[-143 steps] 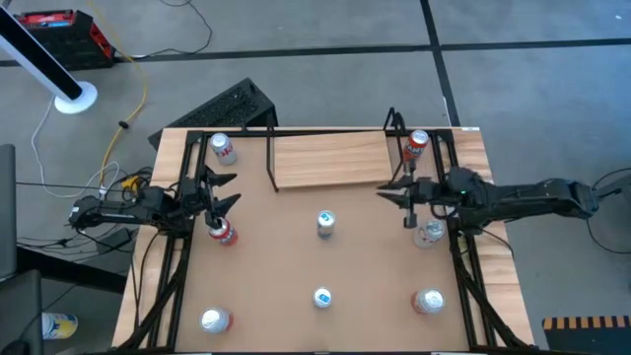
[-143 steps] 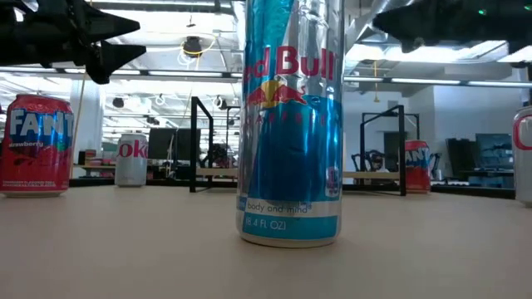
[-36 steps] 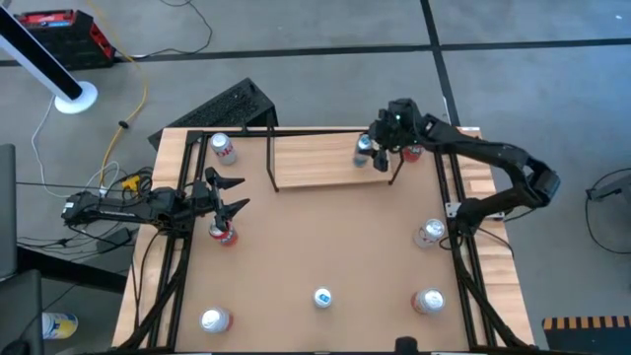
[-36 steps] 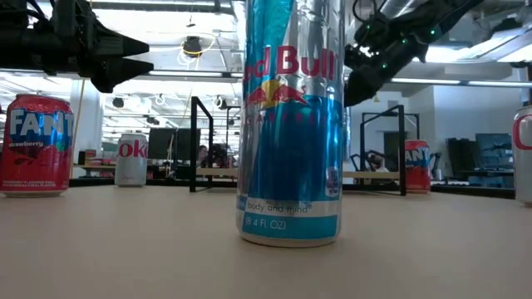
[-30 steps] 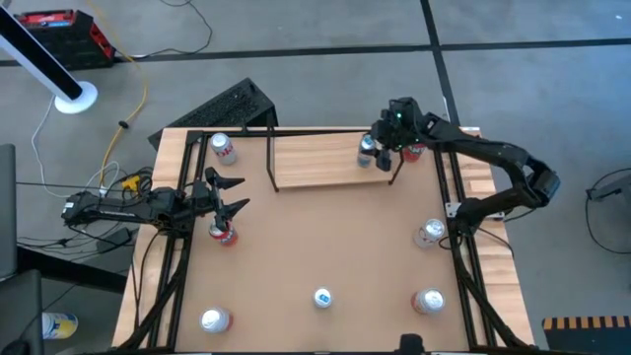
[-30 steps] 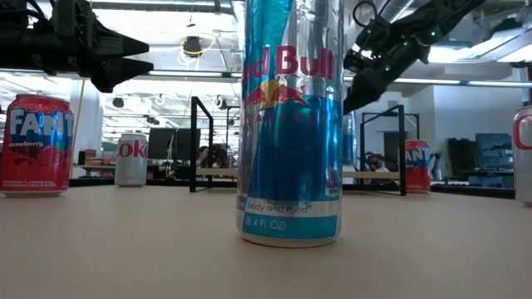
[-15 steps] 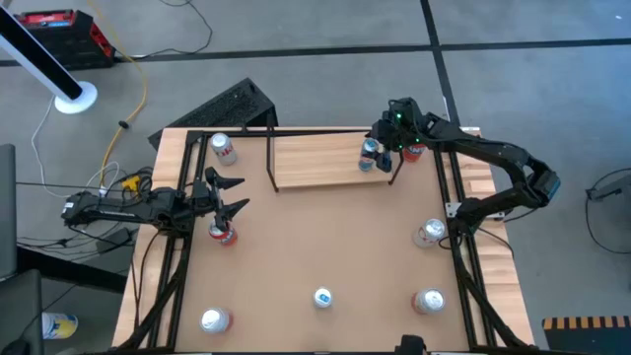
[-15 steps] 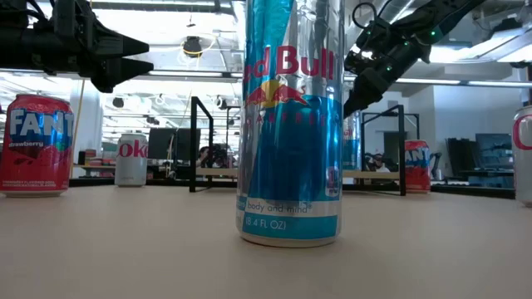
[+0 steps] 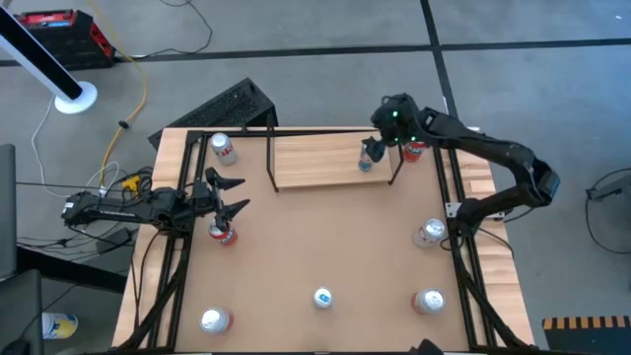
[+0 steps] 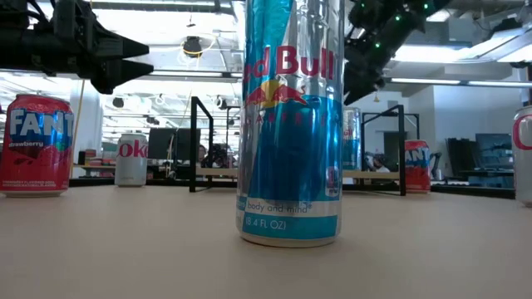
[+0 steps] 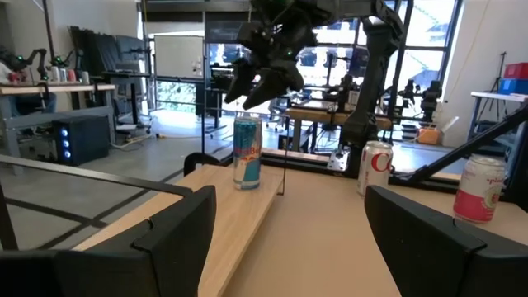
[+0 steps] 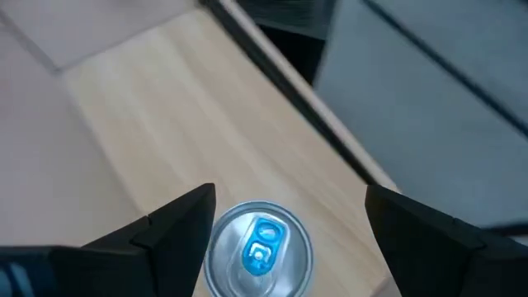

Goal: Place canned beverage on shelf
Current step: Put the top blue soda can on the shelf

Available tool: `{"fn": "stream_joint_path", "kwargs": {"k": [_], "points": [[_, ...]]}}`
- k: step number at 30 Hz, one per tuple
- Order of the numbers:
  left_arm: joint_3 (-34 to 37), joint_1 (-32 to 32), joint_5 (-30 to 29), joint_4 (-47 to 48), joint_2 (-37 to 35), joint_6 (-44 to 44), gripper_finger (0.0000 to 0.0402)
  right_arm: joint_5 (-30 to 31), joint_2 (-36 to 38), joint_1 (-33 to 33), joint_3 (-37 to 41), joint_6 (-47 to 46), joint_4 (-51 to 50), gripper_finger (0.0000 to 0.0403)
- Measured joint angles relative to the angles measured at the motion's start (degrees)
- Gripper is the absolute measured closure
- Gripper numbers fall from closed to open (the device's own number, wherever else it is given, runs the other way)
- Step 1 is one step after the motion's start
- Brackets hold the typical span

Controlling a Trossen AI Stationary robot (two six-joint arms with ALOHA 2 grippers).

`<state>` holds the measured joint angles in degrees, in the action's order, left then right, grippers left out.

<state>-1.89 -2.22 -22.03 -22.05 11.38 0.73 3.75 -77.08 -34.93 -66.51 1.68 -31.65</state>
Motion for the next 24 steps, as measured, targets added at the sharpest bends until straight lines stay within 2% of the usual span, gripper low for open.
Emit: {"fn": "stream_joint_path", "kwargs": {"k": [3, 10, 18, 24], "points": [[0.0, 0.0, 0.1, 0.6, 0.0, -0.3, 0.0107, 7.2, 0.0, 3.8, 0.0, -3.5, -0.5, 0.0067], [0.0, 0.0, 0.1, 0.6, 0.0, -0.5, 0.0107, 16.0, 0.0, 8.8, 0.0, -8.8, -1.7, 0.0067], [0.0, 0.0, 0.1, 0.6, 0.0, -0.5, 0.0107, 16.6, 0.0, 8.8, 1.6, -11.0, -2.4, 0.0067], [0.0, 0.0, 0.0, 0.8, 0.0, -0.5, 0.0107, 16.8, -0.1, 8.7, 3.3, -10.9, 1.0, 0.0066]]}}
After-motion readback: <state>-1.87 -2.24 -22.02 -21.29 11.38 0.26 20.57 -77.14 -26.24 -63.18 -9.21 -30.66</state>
